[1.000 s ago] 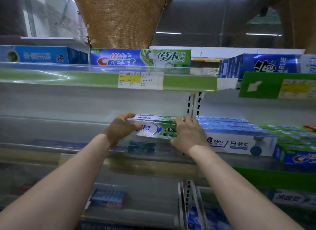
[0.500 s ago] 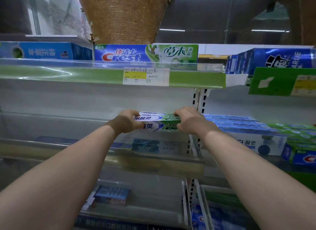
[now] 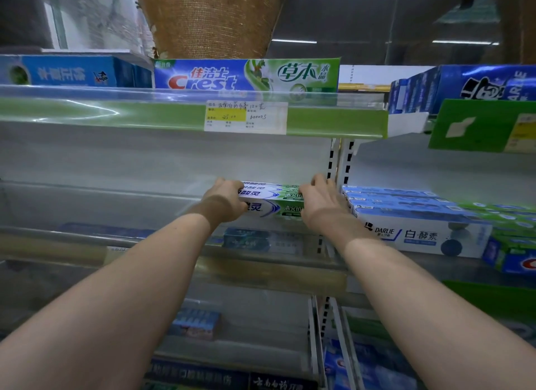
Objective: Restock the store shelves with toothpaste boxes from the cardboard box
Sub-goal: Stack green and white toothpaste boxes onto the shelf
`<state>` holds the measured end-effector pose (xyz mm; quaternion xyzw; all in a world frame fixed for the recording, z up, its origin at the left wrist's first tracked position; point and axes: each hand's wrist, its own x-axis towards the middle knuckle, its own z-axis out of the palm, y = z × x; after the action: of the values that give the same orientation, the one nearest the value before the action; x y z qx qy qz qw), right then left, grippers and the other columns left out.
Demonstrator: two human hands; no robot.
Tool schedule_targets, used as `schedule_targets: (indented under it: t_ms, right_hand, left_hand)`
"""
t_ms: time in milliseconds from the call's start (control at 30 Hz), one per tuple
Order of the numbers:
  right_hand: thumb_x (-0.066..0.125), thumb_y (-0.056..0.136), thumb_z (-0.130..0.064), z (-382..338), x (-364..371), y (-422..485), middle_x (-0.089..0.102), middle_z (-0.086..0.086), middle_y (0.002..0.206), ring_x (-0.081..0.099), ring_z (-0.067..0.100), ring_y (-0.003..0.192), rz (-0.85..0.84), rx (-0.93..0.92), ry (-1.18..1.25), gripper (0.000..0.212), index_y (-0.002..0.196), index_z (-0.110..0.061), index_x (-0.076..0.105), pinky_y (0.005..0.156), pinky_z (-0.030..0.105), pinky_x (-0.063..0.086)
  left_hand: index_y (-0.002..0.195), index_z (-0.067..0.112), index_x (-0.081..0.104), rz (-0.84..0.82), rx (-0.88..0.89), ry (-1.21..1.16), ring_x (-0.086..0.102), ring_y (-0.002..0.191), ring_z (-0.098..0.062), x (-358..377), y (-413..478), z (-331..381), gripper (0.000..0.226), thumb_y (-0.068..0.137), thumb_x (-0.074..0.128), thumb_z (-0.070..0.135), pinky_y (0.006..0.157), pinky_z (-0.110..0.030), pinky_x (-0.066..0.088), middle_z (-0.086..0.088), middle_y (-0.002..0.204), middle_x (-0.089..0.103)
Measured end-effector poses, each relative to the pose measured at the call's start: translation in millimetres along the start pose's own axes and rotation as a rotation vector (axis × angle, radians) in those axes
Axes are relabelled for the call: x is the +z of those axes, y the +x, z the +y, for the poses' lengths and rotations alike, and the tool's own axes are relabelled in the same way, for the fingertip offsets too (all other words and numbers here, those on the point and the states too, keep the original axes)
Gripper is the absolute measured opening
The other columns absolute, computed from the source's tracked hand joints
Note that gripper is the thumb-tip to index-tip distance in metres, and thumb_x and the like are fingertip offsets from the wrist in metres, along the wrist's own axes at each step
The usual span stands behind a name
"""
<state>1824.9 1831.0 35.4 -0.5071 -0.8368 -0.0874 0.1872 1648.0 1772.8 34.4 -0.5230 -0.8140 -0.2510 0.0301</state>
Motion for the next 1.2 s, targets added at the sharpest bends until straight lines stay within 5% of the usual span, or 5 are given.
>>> schedule_targets:
  t_ms: [433, 700, 1200]
  right_hand:
    - [0.054, 0.087, 0.004, 10.6, -8.2, -0.9, 0.048, 0.009, 0.123, 0.042, 0.028, 0.117, 0.021, -0.044, -0.017, 0.040, 0.124, -0.012, 0.051, 0.089, 0.036, 0.042]
    - [0.053, 0.087, 0.003, 6.2, -10.3, -0.9, 0.047, 0.010, 0.125, 0.041, 0.029, 0.120, 0.052, -0.086, -0.093, 0.042, 0.126, -0.014, 0.051, 0.095, 0.040, 0.043]
    - [0.053, 0.091, -0.005, -6.6, -3.2, 3.6, 0.055, 0.004, 0.110, 0.051, 0.025, 0.105, 0.110, -0.097, -0.013, 0.026, 0.113, -0.018, 0.063, 0.077, 0.033, 0.041]
  left_hand:
    - [0.118, 0.010, 0.056, 0.038, -0.123, -0.004, 0.055, 0.096, -0.029, 0.8, 1.5, 1.0, 0.031, 0.088, 0.061, 0.018, 0.079, -0.032, 0.044, -0.013, 0.112, 0.061]
    - [0.119, 0.019, 0.055, 0.199, 0.171, 0.401, 0.043, 0.113, -0.026, 17.5, -13.8, 28.8, 0.029, 0.092, 0.053, 0.029, 0.084, -0.034, 0.036, -0.007, 0.119, 0.046]
    - [0.121, 0.015, 0.054, 0.203, 0.189, 0.416, 0.046, 0.110, -0.027, 15.0, -20.8, 36.2, 0.033, 0.094, 0.050, 0.035, 0.078, -0.033, 0.036, -0.008, 0.119, 0.049]
